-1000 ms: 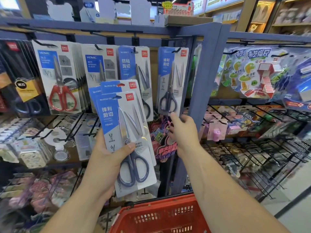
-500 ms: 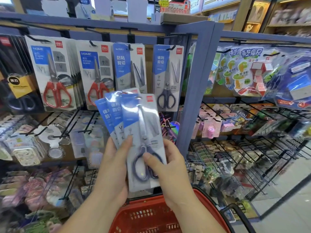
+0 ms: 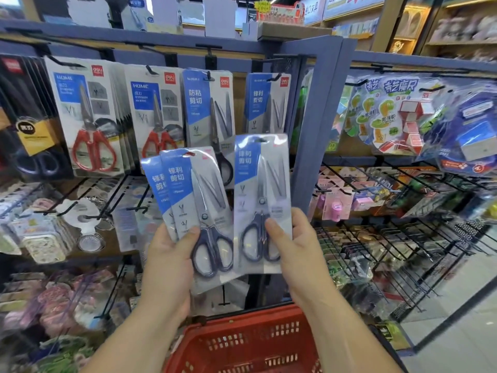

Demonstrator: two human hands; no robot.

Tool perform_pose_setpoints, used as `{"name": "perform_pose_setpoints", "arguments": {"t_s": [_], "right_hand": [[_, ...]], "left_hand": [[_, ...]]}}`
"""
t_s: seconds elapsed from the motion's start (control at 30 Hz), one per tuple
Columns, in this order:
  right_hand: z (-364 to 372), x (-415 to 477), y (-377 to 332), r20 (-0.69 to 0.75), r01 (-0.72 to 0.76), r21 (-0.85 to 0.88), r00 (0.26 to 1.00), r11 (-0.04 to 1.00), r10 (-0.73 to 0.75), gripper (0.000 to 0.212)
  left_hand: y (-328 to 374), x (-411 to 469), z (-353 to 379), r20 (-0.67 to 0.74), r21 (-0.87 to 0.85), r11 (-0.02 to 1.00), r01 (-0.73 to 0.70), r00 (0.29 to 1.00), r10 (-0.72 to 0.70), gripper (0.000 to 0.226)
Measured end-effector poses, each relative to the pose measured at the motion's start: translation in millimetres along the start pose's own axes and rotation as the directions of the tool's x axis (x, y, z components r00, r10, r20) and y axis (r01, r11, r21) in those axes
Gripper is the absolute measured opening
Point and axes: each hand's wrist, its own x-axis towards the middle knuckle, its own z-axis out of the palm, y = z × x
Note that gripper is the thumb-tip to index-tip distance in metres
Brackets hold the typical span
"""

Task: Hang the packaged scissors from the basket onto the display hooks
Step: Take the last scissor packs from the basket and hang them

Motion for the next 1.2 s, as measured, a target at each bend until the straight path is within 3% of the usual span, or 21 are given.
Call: {"name": "perform_pose_setpoints", "arguments": {"t_s": [0.23,0.67,0.77,0.93,1.2], "right_hand": [[-0.2,66.6,-37.1,-0.077,0.148,0.032,0.986,0.989,-0.145,0.007],[7.8,93.7,-20.9,-0.076,0.183,-0.012,0.980,0.983,-0.183,0.006],[10.0,102.3,-26.9,-0.143,0.201,0.017,0.970,0.980,-0.196,0.006],[14.8,116.9,-31.5,-0.189,0.100,-0.004,0.977,0.995,-0.099,0.008],[32.4,133.5,-30.1,-0.270,-0.229,-0.009,0.938,0.973,0.218,0.046]], "left_hand": [[19.2,12.6,-12.3,0.026,0.073,0.992,-0.105,0.994,0.104,0.034],[25.4,18.8,-17.0,0.080,0.059,0.987,-0.151,0.986,0.146,0.038],[27.8,22.1,-13.5,0.088,0.058,0.989,-0.135,0.988,0.129,0.039],[29.9,23.9,-10.3,0.089,0.057,0.992,-0.116,0.990,0.110,0.038],[36.7,19.5,-8.8,0.100,0.022,0.991,-0.128,0.987,0.126,0.035]]}}
